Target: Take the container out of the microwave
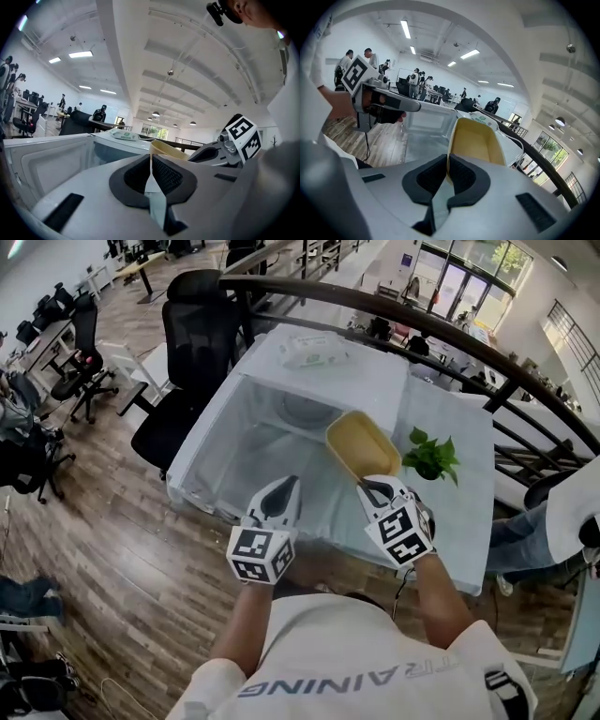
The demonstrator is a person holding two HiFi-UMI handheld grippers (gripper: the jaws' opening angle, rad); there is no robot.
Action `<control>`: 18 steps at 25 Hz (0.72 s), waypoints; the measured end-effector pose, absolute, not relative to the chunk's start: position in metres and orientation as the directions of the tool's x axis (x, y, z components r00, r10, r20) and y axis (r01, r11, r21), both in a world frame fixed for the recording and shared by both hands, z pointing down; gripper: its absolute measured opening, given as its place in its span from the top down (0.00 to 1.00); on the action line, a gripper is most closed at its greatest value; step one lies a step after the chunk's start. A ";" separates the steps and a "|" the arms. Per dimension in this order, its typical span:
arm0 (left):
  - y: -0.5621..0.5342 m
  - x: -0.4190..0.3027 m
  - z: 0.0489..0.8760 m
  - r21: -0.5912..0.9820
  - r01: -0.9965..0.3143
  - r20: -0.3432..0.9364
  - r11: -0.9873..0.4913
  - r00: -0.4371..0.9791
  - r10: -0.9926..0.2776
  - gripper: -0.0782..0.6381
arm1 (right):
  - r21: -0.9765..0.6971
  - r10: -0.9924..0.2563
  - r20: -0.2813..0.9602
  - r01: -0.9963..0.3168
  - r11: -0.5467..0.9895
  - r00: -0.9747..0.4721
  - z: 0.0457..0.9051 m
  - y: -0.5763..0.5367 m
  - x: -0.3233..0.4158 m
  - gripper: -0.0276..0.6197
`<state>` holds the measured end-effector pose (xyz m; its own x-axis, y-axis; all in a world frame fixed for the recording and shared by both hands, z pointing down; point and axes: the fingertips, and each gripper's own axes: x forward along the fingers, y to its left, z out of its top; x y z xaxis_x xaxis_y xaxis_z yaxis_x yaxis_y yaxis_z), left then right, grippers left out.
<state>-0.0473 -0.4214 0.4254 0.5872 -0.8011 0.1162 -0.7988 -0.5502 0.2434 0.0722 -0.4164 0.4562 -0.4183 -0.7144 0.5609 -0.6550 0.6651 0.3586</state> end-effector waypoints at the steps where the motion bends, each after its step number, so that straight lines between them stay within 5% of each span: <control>1: -0.419 -0.046 0.424 0.236 -0.798 0.116 -0.555 0.590 -0.799 0.83 | 0.357 -0.720 0.557 -0.663 0.658 -0.414 0.455 -0.415 0.075 0.90; 18: -0.405 -0.042 0.419 0.234 -0.795 0.117 -0.560 0.595 -0.795 0.83 | 0.363 -0.736 0.536 -0.674 0.643 -0.413 0.447 -0.404 0.078 0.90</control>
